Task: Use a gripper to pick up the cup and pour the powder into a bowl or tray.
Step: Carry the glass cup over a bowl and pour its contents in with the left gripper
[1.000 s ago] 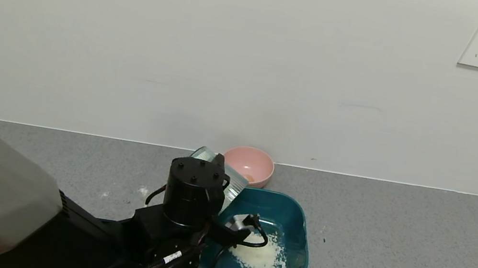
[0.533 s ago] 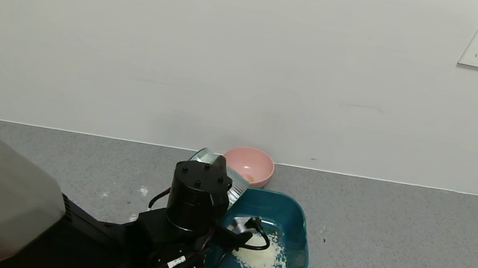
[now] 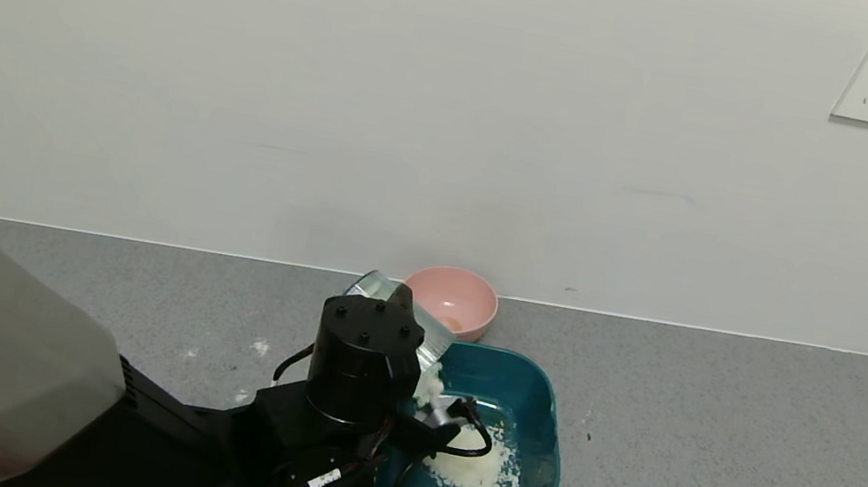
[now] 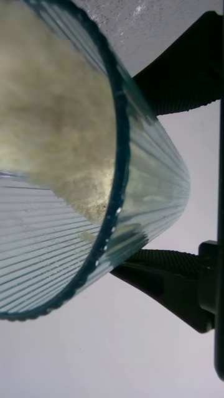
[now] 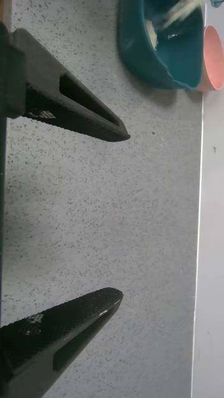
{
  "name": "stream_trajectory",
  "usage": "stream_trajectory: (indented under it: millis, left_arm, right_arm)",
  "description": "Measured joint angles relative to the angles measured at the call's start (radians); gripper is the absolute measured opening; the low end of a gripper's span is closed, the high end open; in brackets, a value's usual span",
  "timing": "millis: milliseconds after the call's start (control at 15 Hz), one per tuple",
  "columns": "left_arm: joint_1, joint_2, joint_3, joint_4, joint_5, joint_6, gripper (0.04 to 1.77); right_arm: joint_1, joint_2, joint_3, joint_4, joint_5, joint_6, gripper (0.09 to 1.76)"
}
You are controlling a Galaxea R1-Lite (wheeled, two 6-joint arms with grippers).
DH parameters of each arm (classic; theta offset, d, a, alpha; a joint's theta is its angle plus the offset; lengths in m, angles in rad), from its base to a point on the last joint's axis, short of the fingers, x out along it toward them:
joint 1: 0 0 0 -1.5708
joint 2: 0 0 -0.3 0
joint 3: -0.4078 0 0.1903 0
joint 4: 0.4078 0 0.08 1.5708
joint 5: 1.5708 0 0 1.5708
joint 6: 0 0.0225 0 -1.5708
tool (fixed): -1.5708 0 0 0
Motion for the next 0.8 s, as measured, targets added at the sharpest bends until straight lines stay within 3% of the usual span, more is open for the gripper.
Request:
stream_trajectory:
  millis: [600, 800]
  left_arm:
    - [0.006, -0.002, 0.011, -0.037, -0.013, -0.027, 1.25]
    - [0.017, -0.007, 0.032, -0.059, -0.049, -0.105, 1.25]
  right_arm:
    - [0.000, 0.000, 0.000, 0.000, 0.000, 0.000, 1.71]
    - [0.000, 0.000, 0.000, 0.000, 0.000, 0.000, 1.71]
